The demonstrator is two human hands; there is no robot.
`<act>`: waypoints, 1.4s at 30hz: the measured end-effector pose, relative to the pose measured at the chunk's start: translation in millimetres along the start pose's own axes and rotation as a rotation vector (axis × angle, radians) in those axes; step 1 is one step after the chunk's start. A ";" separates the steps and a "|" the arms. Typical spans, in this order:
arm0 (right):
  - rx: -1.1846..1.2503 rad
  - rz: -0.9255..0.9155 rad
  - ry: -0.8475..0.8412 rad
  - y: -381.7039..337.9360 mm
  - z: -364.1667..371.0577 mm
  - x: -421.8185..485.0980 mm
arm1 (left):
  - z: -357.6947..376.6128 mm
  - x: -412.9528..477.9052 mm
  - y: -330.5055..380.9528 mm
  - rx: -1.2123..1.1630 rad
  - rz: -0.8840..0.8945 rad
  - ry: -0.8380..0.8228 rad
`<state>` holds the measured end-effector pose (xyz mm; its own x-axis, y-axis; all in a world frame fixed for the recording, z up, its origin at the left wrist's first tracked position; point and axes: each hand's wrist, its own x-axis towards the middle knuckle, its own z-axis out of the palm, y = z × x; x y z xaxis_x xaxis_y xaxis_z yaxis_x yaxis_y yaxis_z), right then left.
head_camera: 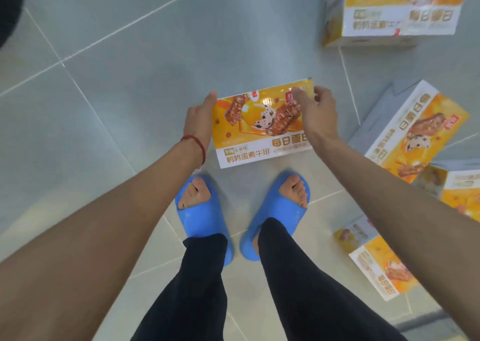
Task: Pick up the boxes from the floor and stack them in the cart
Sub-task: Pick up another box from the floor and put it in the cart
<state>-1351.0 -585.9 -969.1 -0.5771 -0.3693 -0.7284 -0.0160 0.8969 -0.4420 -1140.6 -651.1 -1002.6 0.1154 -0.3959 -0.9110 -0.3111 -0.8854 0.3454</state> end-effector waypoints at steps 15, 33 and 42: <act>0.128 0.083 0.040 -22.6 -15.2 -72.5 | -21.8 -82.3 9.6 -0.423 -0.071 -0.014; 0.327 -0.202 -0.210 -152.1 -153.5 -413.3 | -194.2 -448.8 64.6 -0.463 0.264 -0.016; 0.245 -0.446 -0.394 -177.3 -183.5 -517.7 | -239.0 -575.1 41.1 -0.775 0.370 0.185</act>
<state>-1199.2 -509.1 -417.6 -0.2137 -0.7977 -0.5639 0.0285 0.5719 -0.8198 -994.2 -518.1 -410.7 0.3062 -0.6640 -0.6822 0.3612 -0.5820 0.7286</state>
